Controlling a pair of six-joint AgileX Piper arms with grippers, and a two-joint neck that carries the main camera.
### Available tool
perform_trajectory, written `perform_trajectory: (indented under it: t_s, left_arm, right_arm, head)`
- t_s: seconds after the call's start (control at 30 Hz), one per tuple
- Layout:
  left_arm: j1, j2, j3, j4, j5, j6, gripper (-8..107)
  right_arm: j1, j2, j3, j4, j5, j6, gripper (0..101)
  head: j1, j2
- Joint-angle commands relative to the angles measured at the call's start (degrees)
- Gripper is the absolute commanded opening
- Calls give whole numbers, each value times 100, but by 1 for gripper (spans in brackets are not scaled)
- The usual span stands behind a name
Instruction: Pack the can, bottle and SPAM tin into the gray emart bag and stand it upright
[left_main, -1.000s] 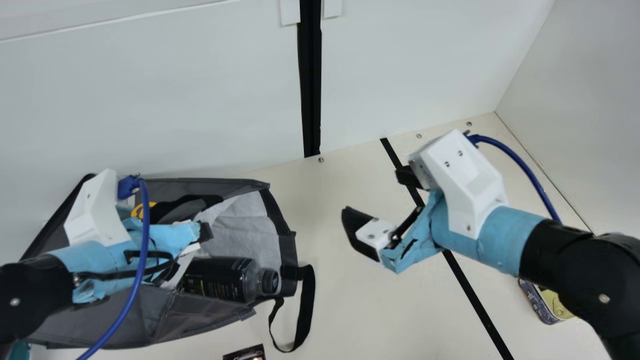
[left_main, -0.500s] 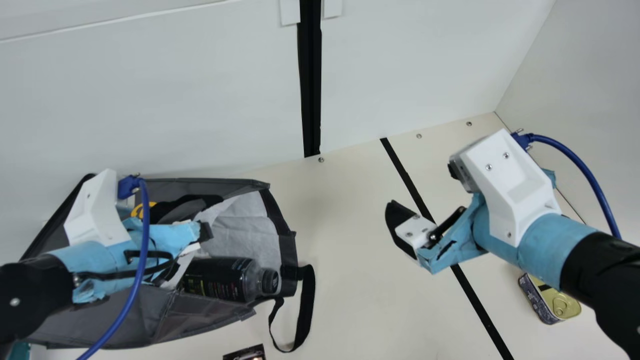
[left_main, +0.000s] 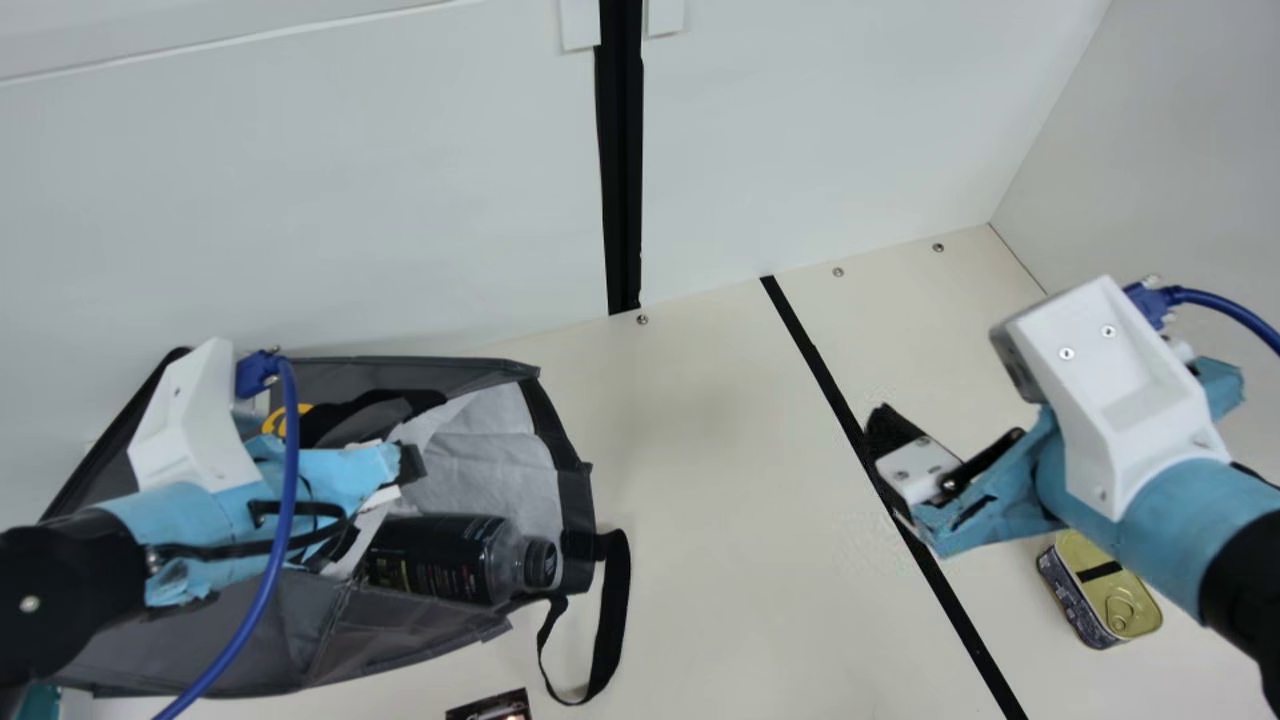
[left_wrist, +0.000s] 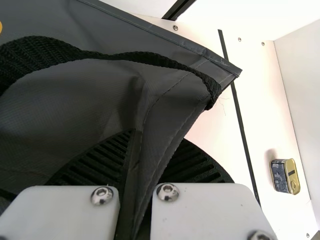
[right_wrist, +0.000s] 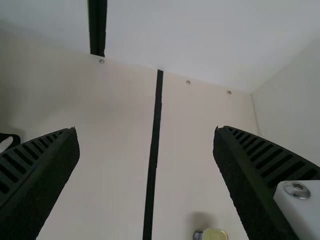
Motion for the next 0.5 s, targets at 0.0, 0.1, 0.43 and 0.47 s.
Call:
perform_trajectory:
  t_s: [0.0,0.1,0.43,0.47]
  left_arm:
    - [0,0,0,0,0,0,-8]
    - [0,0,0,0,0,0,-8]
    - [0,0,0,0,0,0,-8]
    - [0,0,0,0,0,0,-8]
  right_arm:
    - [-39,-68,-8,-195,121,144,95]
    - [-72,-177,-39,-431,301,350,95]
    - [-17,-461,-264,-1264,1016,970,95]
    - [11,-483,-296,-1358,1103,1024,95]
  head:
    - [-130,-5]
    - [-130,-5]
    - [-130,-5]
    - [-130,-5]
